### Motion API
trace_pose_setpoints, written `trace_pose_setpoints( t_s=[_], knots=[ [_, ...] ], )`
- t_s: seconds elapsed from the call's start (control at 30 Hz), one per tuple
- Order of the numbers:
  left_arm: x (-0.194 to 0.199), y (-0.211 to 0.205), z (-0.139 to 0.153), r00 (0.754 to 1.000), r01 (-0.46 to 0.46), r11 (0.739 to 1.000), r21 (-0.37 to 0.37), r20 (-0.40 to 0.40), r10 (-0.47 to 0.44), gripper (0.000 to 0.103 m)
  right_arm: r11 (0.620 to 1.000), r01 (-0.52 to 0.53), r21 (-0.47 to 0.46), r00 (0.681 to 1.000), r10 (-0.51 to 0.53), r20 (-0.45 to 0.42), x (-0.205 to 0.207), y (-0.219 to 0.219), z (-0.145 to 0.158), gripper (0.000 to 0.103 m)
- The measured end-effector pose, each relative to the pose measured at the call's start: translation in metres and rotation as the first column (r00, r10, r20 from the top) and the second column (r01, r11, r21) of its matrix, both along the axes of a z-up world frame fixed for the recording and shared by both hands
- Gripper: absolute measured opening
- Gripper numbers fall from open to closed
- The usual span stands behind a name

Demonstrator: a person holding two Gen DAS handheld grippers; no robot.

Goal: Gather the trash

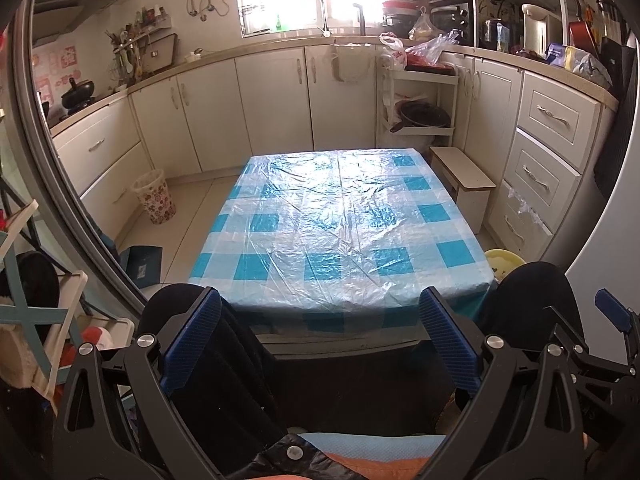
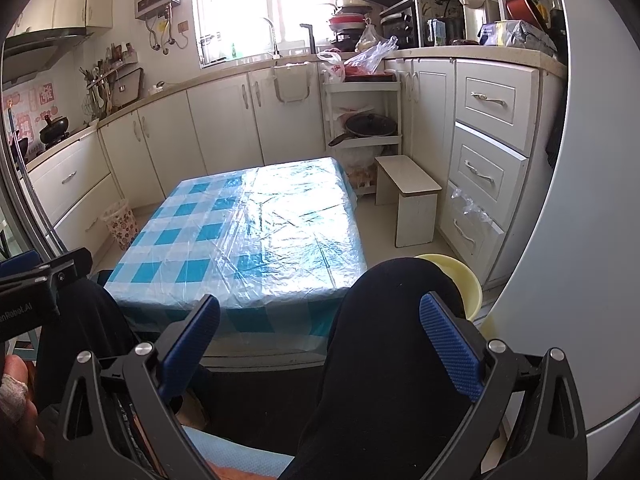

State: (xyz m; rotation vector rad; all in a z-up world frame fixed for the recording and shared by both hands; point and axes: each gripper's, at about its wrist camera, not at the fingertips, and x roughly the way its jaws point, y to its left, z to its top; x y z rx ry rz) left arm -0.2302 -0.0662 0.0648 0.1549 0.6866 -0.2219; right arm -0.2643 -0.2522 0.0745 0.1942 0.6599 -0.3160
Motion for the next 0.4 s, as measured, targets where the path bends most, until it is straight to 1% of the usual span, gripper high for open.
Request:
trace_pose_setpoints(
  t_s=[0.13,0.2,0.27,0.33,0.4],
  knots=[
    [0.011,-0.003,-0.008,0.999,0.032,0.999,0.020,-0.028,-0.032,0.095,0.999,-0.026,-0.023,1.000,0.026,0.016,0.012,0.001,0.003,0.096],
    [0.021,-0.003,-0.012,0.998,0.045,0.999,0.020,-0.055,-0.044,0.095,0.999,-0.033,-0.019,0.999,0.034,0.031,0.023,-0.001,0.006,0.096],
    [0.032,-0.002,-0.016,0.997,0.036,0.999,0.019,-0.071,-0.034,0.095,0.999,-0.042,-0.005,0.998,0.042,0.044,0.038,-0.005,0.010,0.096],
    [0.044,0.000,-0.020,0.996,0.020,1.000,0.011,-0.085,-0.019,0.095,0.999,-0.050,-0.011,0.997,0.051,0.055,0.057,-0.008,0.012,0.096],
    [0.059,0.003,-0.024,0.993,0.012,1.000,-0.010,-0.115,-0.013,0.095,0.998,-0.062,-0.023,0.997,0.063,0.053,0.080,-0.010,0.011,0.096]
  ],
)
